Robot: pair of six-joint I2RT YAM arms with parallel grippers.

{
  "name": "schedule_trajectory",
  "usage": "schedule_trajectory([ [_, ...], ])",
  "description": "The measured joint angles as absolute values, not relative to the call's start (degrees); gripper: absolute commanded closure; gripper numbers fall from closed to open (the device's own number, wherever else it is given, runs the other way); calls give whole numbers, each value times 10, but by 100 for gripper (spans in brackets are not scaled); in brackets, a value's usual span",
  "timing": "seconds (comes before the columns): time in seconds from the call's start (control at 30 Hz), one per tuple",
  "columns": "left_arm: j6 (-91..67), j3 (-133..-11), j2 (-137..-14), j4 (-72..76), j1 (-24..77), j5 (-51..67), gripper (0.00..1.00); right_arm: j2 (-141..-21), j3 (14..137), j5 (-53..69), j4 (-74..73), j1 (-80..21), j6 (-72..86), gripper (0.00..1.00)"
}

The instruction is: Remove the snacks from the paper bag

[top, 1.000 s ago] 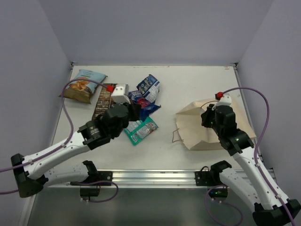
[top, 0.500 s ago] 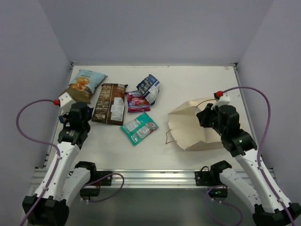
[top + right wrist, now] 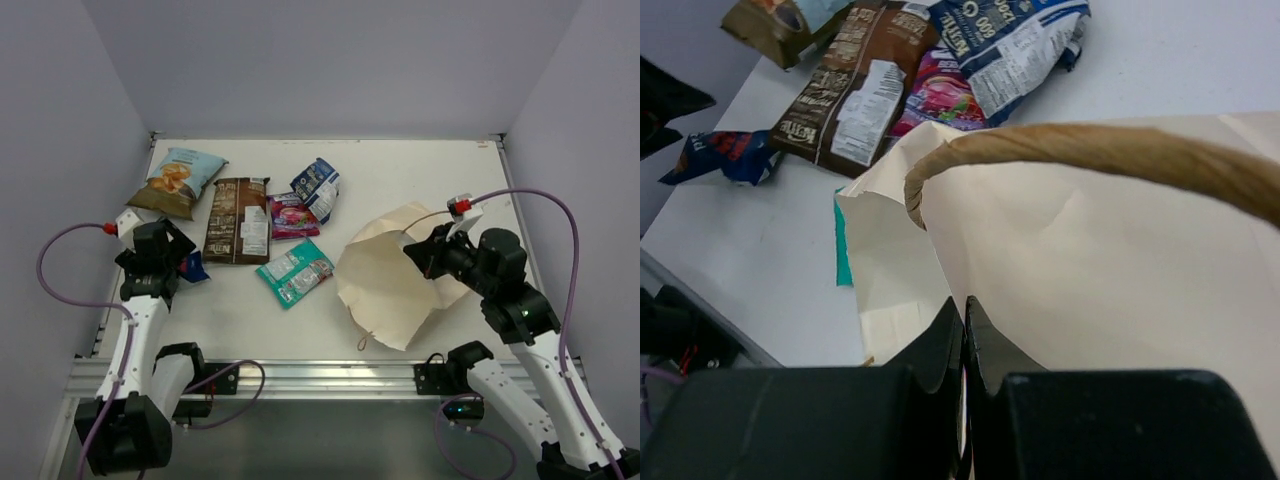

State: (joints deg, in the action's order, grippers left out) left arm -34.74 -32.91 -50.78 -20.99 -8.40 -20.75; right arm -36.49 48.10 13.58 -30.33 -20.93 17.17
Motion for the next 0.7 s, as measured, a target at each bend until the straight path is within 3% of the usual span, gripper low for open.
schedule_trajectory([
  [0.33, -278, -376, -406, -232, -73, -123, 0, -361, 491, 267, -312, -209, 109, 100],
  [0.7, -208, -497, -436, -289, -24, -23, 0, -463, 649, 279, -339, -209, 160, 100],
])
